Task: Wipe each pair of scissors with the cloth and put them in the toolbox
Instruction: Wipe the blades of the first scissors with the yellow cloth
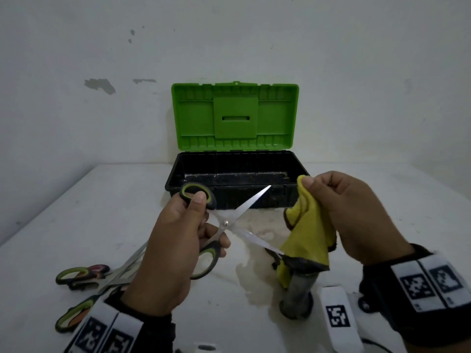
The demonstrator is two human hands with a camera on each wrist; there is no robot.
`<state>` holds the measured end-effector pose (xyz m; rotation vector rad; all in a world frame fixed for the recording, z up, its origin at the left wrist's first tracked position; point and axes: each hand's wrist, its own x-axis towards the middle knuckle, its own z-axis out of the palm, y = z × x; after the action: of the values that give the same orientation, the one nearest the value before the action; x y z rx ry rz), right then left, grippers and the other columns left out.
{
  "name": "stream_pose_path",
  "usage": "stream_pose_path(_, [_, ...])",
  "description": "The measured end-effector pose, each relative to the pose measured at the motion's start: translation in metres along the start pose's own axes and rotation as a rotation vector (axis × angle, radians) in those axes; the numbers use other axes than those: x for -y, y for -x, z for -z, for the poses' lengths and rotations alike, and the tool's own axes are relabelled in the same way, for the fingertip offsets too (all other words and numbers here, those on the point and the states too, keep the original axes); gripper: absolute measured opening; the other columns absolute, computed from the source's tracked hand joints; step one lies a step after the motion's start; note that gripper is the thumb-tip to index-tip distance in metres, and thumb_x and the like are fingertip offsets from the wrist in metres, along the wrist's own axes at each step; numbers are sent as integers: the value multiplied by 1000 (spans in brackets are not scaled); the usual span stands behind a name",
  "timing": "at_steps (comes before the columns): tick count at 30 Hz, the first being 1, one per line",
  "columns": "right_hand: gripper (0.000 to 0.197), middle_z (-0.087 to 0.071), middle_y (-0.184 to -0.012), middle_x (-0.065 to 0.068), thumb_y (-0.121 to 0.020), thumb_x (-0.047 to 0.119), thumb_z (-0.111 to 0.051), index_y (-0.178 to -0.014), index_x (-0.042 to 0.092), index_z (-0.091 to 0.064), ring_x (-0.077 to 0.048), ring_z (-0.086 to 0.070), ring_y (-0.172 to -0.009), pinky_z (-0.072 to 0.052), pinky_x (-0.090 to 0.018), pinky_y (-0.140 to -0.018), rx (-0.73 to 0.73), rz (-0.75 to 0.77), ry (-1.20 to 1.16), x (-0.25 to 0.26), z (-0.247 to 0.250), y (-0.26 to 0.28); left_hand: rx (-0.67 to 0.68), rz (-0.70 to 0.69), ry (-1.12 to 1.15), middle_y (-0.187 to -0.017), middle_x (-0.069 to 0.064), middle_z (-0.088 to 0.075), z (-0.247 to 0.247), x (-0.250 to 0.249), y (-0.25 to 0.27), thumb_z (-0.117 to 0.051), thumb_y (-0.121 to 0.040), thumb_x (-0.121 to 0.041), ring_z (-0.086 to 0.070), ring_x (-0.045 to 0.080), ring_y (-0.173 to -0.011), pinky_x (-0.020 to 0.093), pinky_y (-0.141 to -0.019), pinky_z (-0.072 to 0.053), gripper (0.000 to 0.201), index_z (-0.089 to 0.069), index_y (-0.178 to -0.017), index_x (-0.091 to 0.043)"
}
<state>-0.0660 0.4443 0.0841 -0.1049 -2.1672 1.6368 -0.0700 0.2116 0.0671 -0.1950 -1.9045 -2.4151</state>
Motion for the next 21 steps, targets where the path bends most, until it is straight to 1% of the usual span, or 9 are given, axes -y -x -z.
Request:
stream_pose_path(2, [26,-68,-58,4,-90,34,-67,-74,14,-62,-6,-61,-49,-46,-17,-46,27,19,66,3,6,-2,-16,-54,-6,-54,-5,-51,-1,2,-2,-40,-103,-24,-60,26,-51,34,-49,-52,21,-54,-95,-11])
stream_pose_path(3, [25,-67,-58,4,-91,34,-66,-75,15,-61,-6,-60,-48,-45,-18,-45,50,16,83,3,7,-1,-19,-72,-4,-59,2,-53,-2,2,-4,-40,-103,-24,-61,26,-53,33,-51,-54,20,-55,-96,-12])
stream_pose_path(6, [22,-67,-67,-1,-92,38,-64,-80,20,-61,-15,-65,-58,-51,-30,-55,135,2,167,5,4,4,-1,-141,-59,-71,23,-53,-5,4,-6,-42,-102,-25,-65,26,-58,30,-56,-56,17,-54,-98,-14])
stream_pose_path(8, [21,-65,-70,1,-91,40,-63,-82,21,-62,-15,-61,-63,-50,-34,-61,190,2,229,4,-2,8,20,-229,-168,-75,20,-58,-5,6,-8,-43,-101,-25,-68,25,-63,30,-59,-58,12,-53,-96,-18])
stream_pose_path(11, [27,-57,-61,11,-91,44,-61,-78,20,-61,-6,-52,-57,-44,-30,-61,302,-53,234,1,-17,15,42,-451,-463,-85,8,-60,-2,13,-13,-46,-100,-31,-67,17,-69,34,-64,-58,10,-52,-95,-24])
stream_pose_path(13, [37,-52,-57,9,-92,48,-60,-66,22,-58,-8,-49,-55,-42,-32,-63,339,-141,104,0,-29,19,41,-623,-727,-90,0,-53,0,18,-15,-46,-98,-35,-58,7,-76,21,-70,-52,15,-53,-98,-22])
stream_pose_path(15, [47,-50,-54,5,-90,54,-59,-55,23,-53,-12,-48,-51,-40,-34,-64,341,-260,-77,4,-38,21,74,-735,-907,-92,-4,-46,-2,19,-13,-45,-96,-35,-49,4,-75,11,-68,-43,21,-56,-101,-18])
stream_pose_path(18, [59,-59,-51,5,-86,65,-56,-47,21,-64,-10,-56,-47,-42,-31,-62,397,-414,-183,12,-45,21,172,-804,-1069,-94,1,-47,-5,16,-7,-47,-95,-33,-51,12,-64,22,-54,-49,23,-59,-101,-14])
stream_pose_path(21, [46,-60,-55,-1,-83,55,-65,-57,18,-71,-12,-54,-46,-41,-29,-56,426,-412,-201,14,-46,21,237,-833,-1155,-90,5,-48,-5,15,-8,-56,-91,-26,-50,16,-57,28,-45,-49,19,-63,-98,-10])
